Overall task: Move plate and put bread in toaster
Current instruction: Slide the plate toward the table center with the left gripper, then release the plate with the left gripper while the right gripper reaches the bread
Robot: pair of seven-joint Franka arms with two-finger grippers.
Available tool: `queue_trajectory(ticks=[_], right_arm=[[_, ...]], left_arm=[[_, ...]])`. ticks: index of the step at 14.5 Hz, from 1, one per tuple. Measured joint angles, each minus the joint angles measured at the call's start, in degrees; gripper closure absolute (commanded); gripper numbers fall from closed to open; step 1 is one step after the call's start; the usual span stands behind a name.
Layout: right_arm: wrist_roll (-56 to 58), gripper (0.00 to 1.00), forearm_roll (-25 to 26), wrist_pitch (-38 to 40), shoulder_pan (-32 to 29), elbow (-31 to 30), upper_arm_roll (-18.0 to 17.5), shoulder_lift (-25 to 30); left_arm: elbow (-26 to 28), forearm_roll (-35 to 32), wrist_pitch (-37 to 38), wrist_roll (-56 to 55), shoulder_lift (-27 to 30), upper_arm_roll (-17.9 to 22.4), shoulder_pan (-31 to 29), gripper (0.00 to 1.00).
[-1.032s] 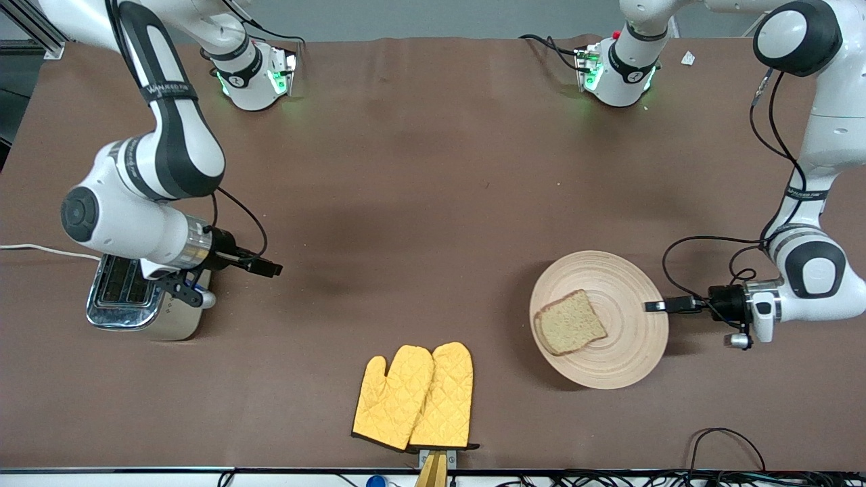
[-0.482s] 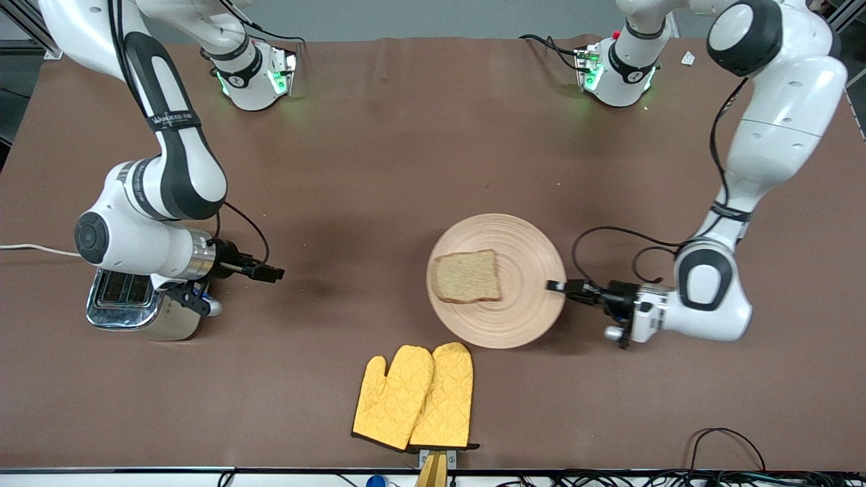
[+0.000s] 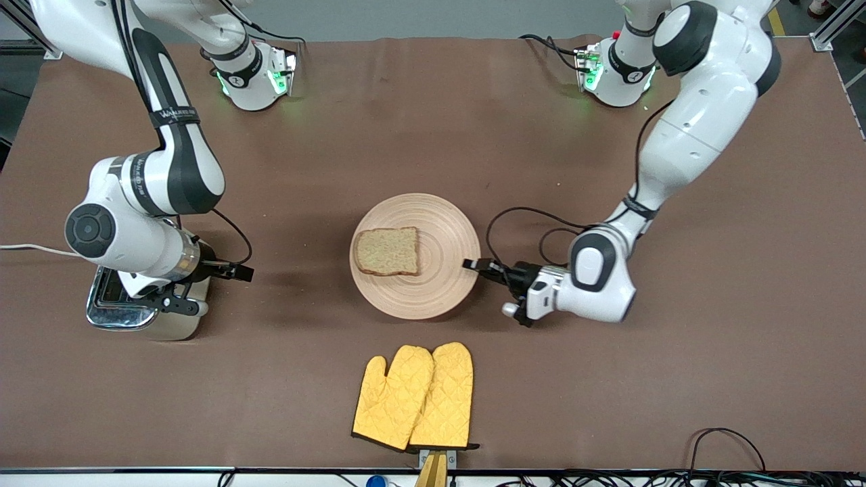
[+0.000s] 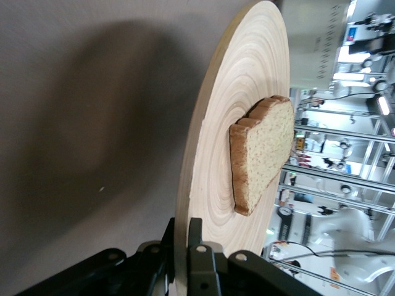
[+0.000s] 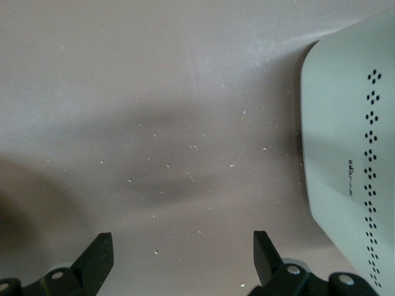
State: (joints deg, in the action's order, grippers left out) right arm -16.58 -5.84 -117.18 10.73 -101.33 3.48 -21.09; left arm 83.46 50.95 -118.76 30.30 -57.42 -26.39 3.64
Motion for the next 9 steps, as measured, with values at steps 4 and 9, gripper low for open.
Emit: queue_trajectory(ticks=[4,9], right_arm=[[0.1,0.00,-3.6,0.0,0.1,-0.5,-0.2,0.0],[-5.1,0.00,-6.0,-8.8,5.8,-6.1,-1.0,-0.4]], left_arm=[[0.8,0.2,-5.4,1.3,-1.7,0.0,2.6,0.99],[0.8,0.6,-6.6,2.7,-1.9,0.0,2.4,0.00]])
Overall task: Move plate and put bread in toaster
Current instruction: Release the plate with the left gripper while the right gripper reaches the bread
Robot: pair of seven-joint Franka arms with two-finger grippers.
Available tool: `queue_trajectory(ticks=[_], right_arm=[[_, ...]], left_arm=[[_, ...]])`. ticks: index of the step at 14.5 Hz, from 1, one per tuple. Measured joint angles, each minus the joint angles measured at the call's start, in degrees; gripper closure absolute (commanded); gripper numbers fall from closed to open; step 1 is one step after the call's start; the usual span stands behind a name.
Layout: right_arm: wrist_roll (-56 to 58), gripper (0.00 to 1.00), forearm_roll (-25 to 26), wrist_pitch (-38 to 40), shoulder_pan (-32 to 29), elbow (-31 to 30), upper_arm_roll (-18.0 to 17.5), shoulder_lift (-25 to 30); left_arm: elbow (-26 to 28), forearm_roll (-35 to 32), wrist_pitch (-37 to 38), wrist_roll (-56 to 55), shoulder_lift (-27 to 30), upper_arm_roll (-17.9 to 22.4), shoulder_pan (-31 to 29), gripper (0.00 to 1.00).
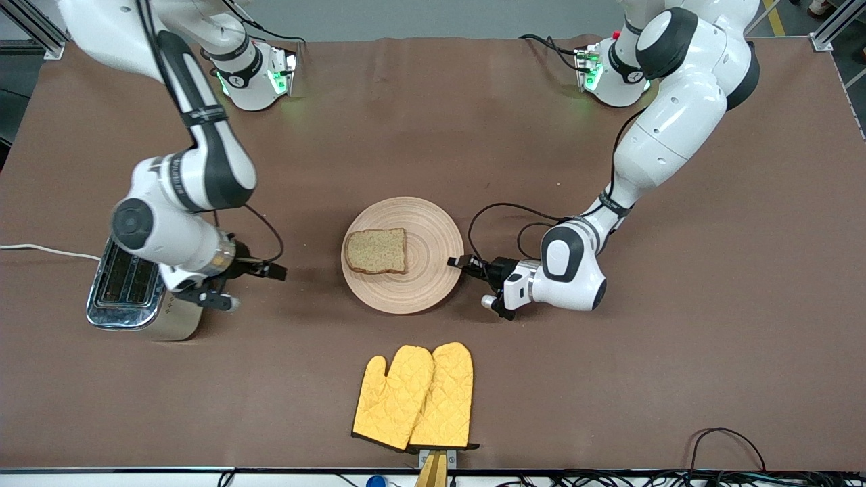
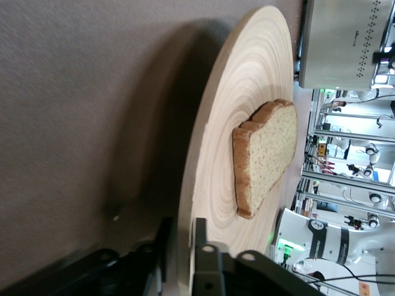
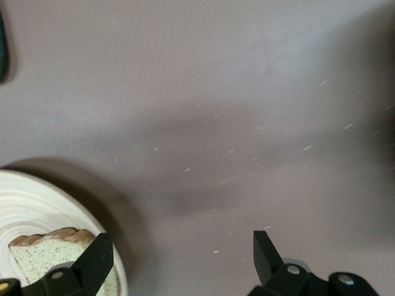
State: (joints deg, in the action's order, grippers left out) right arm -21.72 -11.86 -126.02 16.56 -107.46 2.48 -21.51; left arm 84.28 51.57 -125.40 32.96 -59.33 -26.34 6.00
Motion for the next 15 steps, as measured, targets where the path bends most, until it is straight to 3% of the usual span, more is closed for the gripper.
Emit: queue_trajectory(ticks=[4,6,12,15], right_arm=[[-6.2,0.01,-0.3,-3.0,5.6,-2.1,-0.2,-1.4],[-11.5,0.07,-0.3,-4.3,9.6,-2.2,-0.2,-2.2],[-14.4,0.27,-0.2,-6.0,13.3,-2.7,-0.1,-4.4],[-14.3,0.38,-0.1,-6.2,13.4,-2.8,0.0,-5.7]], left_arm=[[-1.2,0.1,-0.9,-3.5,0.9,0.0,-3.5,0.00],[-2.1,-1.9,-0.4,-9.6,3.4,-0.1,-7.1,0.00],[-3.0,-21.7,1.4,-35.5,14.9,-0.3,-15.1,0.00],[-3.4,-35.7,8.0,-49.5,23.3,0.0,-15.7,0.00]])
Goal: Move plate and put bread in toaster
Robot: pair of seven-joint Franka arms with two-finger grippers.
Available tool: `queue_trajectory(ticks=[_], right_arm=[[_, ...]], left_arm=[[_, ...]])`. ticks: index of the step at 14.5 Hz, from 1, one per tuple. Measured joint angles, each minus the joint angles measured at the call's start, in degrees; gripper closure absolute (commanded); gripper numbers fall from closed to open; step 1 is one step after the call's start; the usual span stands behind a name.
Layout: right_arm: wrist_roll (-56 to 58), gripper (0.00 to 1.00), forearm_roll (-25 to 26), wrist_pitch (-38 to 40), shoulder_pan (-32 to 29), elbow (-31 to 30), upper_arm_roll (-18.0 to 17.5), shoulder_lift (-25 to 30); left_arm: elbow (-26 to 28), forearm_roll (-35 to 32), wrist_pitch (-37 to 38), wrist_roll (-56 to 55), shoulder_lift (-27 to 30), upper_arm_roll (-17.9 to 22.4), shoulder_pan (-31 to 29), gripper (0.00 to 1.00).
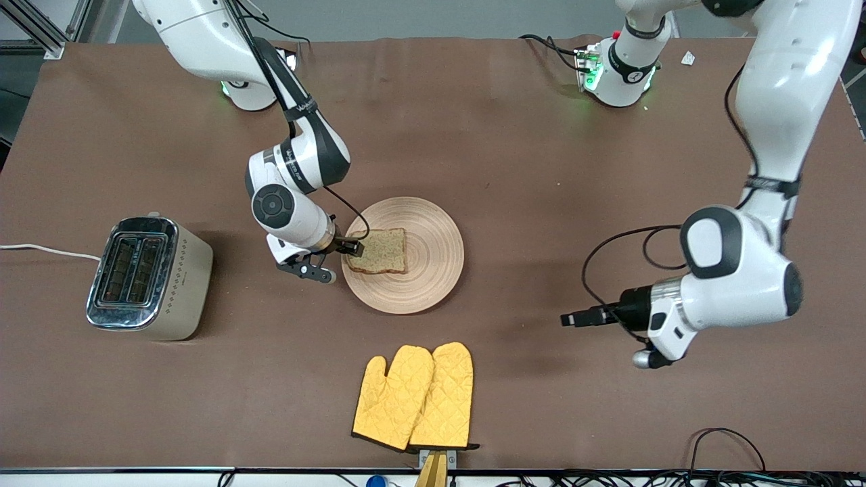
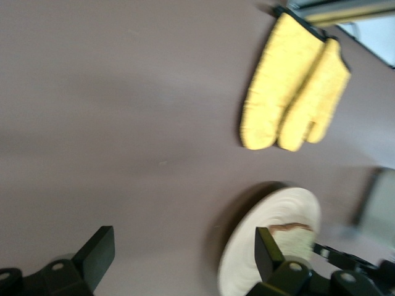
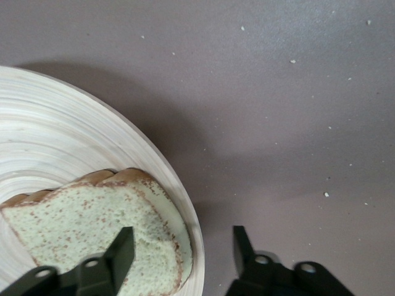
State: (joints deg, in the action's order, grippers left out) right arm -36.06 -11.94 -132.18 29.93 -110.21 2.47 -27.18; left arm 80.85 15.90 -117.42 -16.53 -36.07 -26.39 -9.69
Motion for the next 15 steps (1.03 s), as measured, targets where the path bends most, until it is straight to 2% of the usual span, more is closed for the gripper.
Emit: queue_trajectory(ticks=[5,9,13,15], right_arm=[[0.0,0.49,0.2,-0.1,1.1,0.0,0.0,-0.3],[0.0,0.56,1.5,-0.1,1.6,0.0,0.0,-0.3],[0.0,0.63,1.7,-0.2,1.6,0.1,0.0,-0.3],[0.0,0.66,1.7,-0.2,1.6,0.1,0.0,-0.3]], left_arm=[[-0.1,-15.1,15.9,-5.2,15.0,0.9,-1.8,0.00],[0.0,-17.4,23.6,-3.4,25.5,2.8,-3.4,0.00],[1.2,-17.4,29.4,2.0,33.1,14.3,7.3,0.00],[2.2,-17.4,31.2,4.1,34.9,17.9,9.8,0.00]])
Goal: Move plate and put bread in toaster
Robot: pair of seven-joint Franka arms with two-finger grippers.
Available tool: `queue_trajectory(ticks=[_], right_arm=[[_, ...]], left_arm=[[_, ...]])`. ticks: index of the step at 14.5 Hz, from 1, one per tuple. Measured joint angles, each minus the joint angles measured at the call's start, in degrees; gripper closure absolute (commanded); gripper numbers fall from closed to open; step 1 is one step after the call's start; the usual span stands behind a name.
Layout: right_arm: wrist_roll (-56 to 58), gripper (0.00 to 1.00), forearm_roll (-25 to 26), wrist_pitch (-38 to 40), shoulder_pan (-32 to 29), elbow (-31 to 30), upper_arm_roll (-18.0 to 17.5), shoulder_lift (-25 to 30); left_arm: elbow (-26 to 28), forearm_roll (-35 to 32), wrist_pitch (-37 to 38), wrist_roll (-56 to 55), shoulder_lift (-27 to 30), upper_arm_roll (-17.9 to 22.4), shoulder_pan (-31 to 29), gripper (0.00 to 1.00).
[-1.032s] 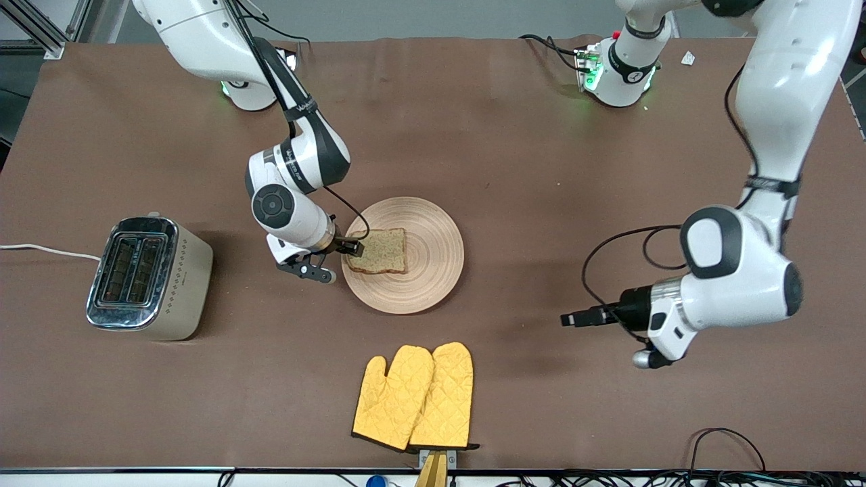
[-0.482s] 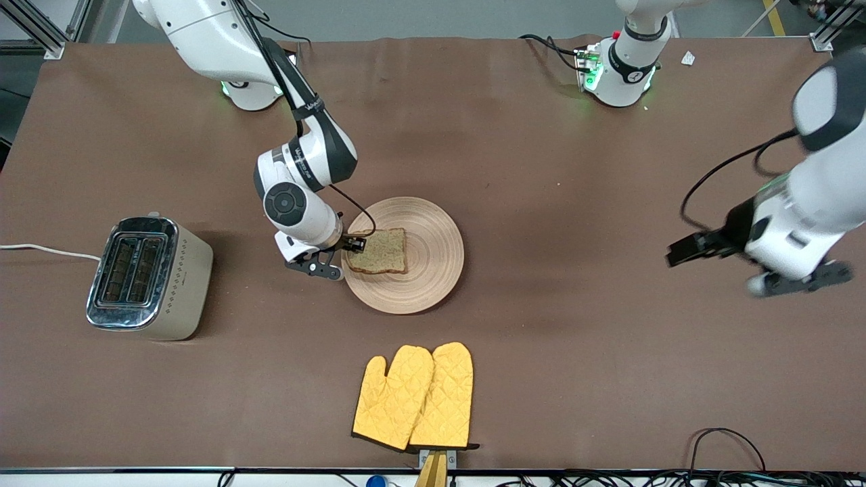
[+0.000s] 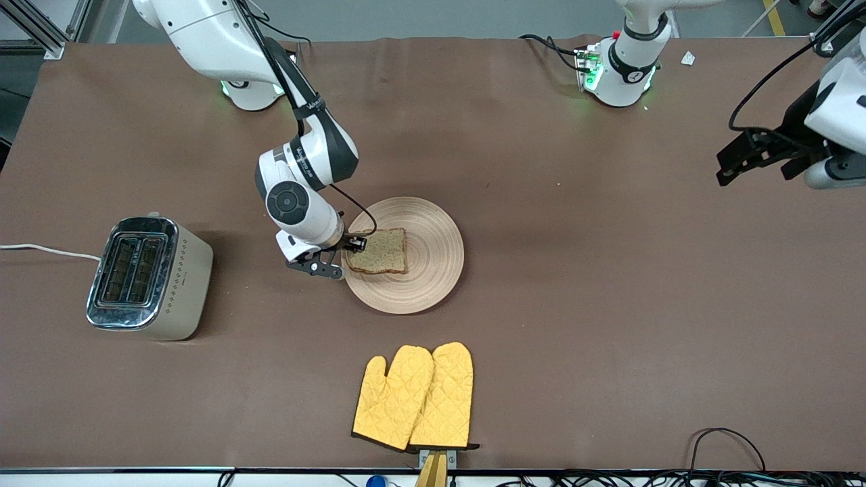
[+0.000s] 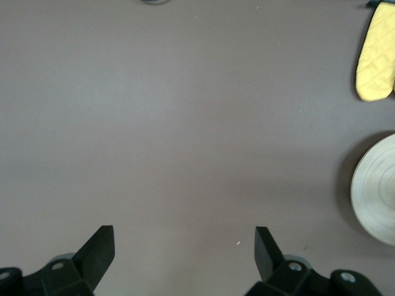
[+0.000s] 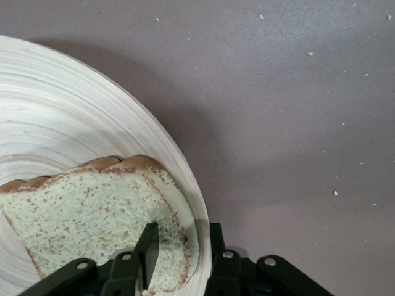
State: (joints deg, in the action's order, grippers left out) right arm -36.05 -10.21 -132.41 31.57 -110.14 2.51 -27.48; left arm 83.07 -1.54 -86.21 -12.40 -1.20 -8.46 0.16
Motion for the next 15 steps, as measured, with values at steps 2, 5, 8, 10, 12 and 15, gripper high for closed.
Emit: queue_trajectory(ticks=[2,5,8,10,12,15], right_arm=[[0.0,0.66,0.0,-0.1,0.1,0.0,0.0,0.0],[0.0,0.66,0.0,-0.4,0.2,0.0,0.0,-0.1],[-0.7,0.71,0.0,-0.9,0.9,0.0,0.0,-0.3],[-0.9,0.82,0.0,-1.0,1.2,0.0,0.0,-0.4],[-1.0,0.93,0.0,-1.1,1.2,0.0,0.0,-0.4],[-1.0,0.96,0.1,-1.4,1.2,0.0,0.1,-0.5]], left_arm=[[0.4,0.0,0.6,0.8,0.5,0.6,-0.2,0.00],[0.5,0.0,1.0,1.0,0.7,0.7,-0.2,0.00],[2.1,0.0,1.9,1.0,1.6,0.7,-0.2,0.00],[3.2,0.0,1.9,1.0,2.4,0.8,-0.2,0.00],[3.5,0.0,1.9,1.0,2.7,0.8,-0.2,0.00],[3.7,0.0,1.8,1.0,2.7,0.8,-0.2,0.00]])
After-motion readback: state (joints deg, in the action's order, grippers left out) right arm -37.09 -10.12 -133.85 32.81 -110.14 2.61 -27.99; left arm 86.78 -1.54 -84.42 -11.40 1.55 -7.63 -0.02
